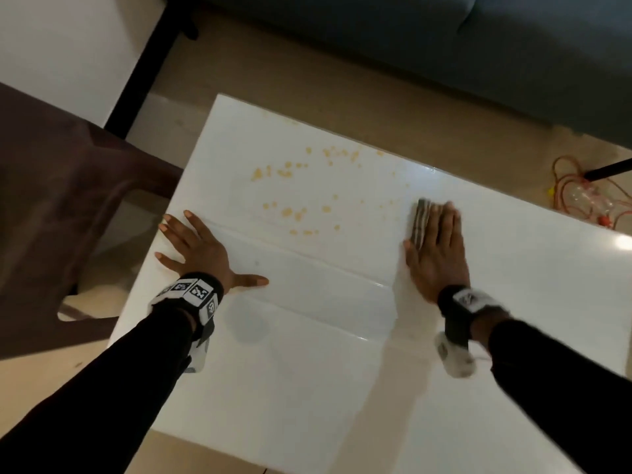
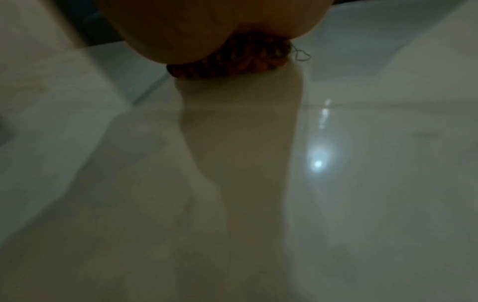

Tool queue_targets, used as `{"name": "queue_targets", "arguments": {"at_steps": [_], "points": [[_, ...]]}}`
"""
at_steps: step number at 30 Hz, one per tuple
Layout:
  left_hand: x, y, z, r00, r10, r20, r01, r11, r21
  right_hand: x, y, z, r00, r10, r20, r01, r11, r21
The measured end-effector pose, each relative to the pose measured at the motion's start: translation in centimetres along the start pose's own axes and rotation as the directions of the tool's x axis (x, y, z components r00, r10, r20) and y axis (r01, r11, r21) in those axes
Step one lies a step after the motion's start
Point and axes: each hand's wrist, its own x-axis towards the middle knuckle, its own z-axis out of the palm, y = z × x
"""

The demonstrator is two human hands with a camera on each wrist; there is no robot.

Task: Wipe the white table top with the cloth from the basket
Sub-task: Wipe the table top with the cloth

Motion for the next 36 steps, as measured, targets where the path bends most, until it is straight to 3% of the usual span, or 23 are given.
{"name": "queue_targets", "arguments": {"at_steps": [4, 6, 8, 11, 14, 16, 19, 24, 26, 29, 34, 36], "points": [[-0.2, 0.1, 0.0, 0.999, 0.003, 0.032, -0.002, 1.000, -0.026, 8.8, 0.4, -3.3, 0.975, 0.219, 0.029, -0.221, 0.968, 0.121], [-0.1, 0.0, -0.1, 0.999, 0.001, 0.041, 0.000, 0.999, -0.034, 9.1, -0.3, -3.2, 0.973, 0.229, 0.006, -0.228, 0.965, 0.129], [-0.3, 0.1, -0.2, 0.999, 0.003, 0.054, -0.001, 0.999, -0.050, 5.6, -1.0, -1.6, 0.989, 0.146, -0.002, -0.146, 0.986, 0.084], [-0.4, 0.3, -0.7, 0.998, -0.022, 0.065, 0.025, 0.998, -0.050, -3.8, -3.2, 1.6, 1.000, 0.005, -0.009, -0.004, 0.998, 0.066], [-0.2, 0.7, -0.9, 0.995, -0.030, 0.092, 0.033, 0.999, -0.027, -9.5, -5.1, 1.9, 0.999, 0.047, 0.005, -0.047, 0.989, 0.141], [-0.2, 1.0, -1.0, 0.995, -0.042, 0.095, 0.045, 0.999, -0.029, -9.4, -4.9, 1.9, 0.998, 0.062, 0.034, -0.066, 0.988, 0.141], [-0.3, 0.8, -0.9, 0.994, -0.039, 0.100, 0.042, 0.999, -0.023, -4.4, -3.7, 1.7, 0.999, 0.034, 0.001, -0.033, 0.994, 0.100], [0.3, 0.5, -0.3, 0.994, -0.020, 0.103, 0.023, 0.999, -0.025, 9.8, -1.5, -1.2, 0.993, 0.111, -0.026, -0.109, 0.992, 0.068], [0.4, 0.4, -0.2, 0.995, -0.016, 0.094, 0.019, 1.000, -0.022, 11.3, -1.4, -1.6, 0.992, 0.118, -0.034, -0.116, 0.991, 0.064], [0.3, 0.5, -0.2, 0.996, -0.011, 0.087, 0.012, 1.000, -0.020, 7.0, -2.8, -0.7, 0.997, 0.078, -0.026, -0.076, 0.995, 0.067], [0.6, 0.6, -0.4, 0.996, -0.020, 0.086, 0.020, 1.000, 0.001, -6.7, -7.4, 1.4, 0.997, -0.048, 0.053, 0.045, 0.996, 0.072], [0.7, 0.7, -0.5, 0.996, -0.023, 0.087, 0.024, 1.000, -0.011, -8.2, -8.0, 1.0, 0.994, -0.066, 0.091, 0.056, 0.992, 0.112]]}}
